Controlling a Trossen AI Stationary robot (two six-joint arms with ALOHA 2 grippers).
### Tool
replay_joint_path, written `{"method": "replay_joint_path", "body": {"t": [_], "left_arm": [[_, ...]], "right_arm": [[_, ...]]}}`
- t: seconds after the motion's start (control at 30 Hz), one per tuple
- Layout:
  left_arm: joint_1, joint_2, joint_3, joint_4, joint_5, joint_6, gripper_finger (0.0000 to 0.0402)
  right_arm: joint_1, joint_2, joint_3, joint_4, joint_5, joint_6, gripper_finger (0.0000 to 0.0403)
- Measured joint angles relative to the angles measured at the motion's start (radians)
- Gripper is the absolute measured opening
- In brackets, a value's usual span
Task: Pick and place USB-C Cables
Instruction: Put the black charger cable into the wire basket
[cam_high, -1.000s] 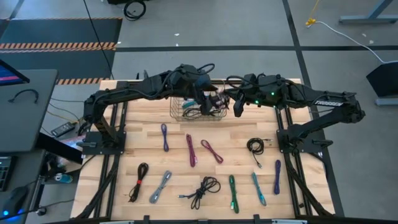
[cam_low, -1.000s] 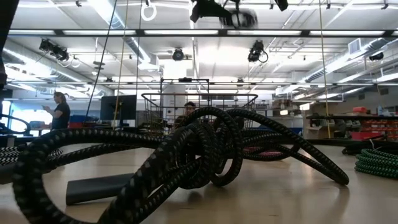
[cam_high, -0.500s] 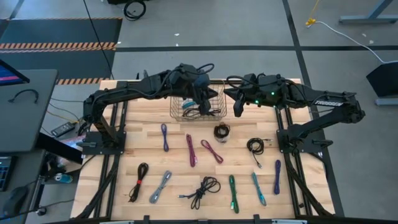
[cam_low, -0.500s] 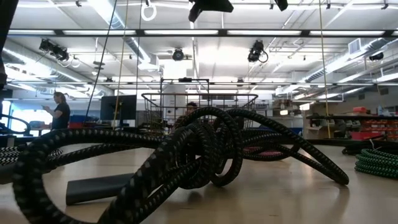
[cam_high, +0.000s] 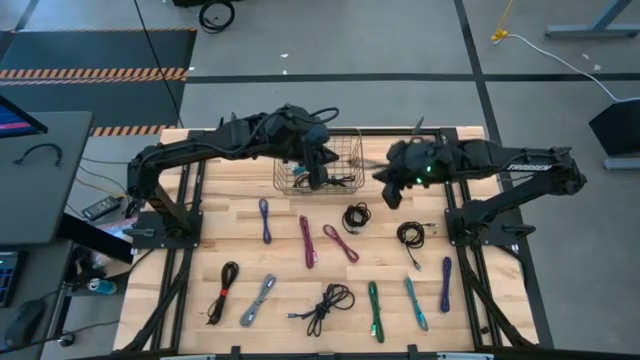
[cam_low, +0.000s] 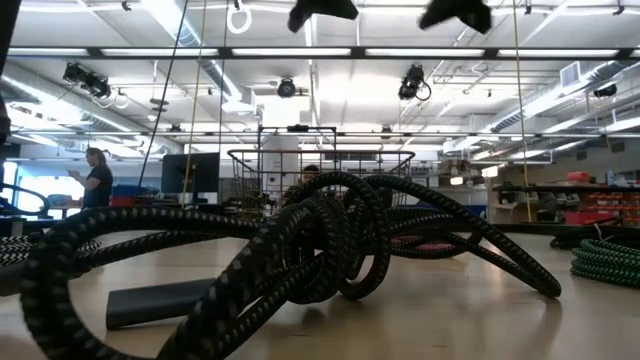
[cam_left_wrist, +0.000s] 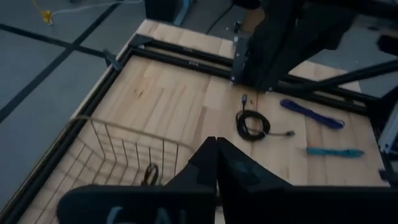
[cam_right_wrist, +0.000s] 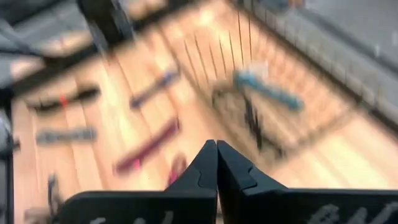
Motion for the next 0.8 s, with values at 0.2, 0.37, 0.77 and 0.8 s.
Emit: {"method": "replay_joint_path", "body": {"t": [0.2,0.37,0.77,0.8], "left_arm": [[-0.024,-0.078,0.000,-0.125,-0.001,0.000,0.0004],[-0.046,-0.135,0.000,-0.199,-0.001,-0.026,0.0007],[-0.091,-0.168,0.001,-0.253,-0.001,-0.016,0.0051],[-0.091,-0.169,0.001,-0.252,-0.001,-0.016,0.0052]], "right_arm": [[0.089,0.030,-0.025,-0.134,-0.033,0.151,0.0013],[0.108,0.081,-0.093,-0.104,-0.052,0.241,0.0061],[0.059,0.322,-0.241,0.028,-0.155,0.251,0.0209],[0.053,0.339,-0.241,0.029,-0.154,0.235,0.0214]]}}
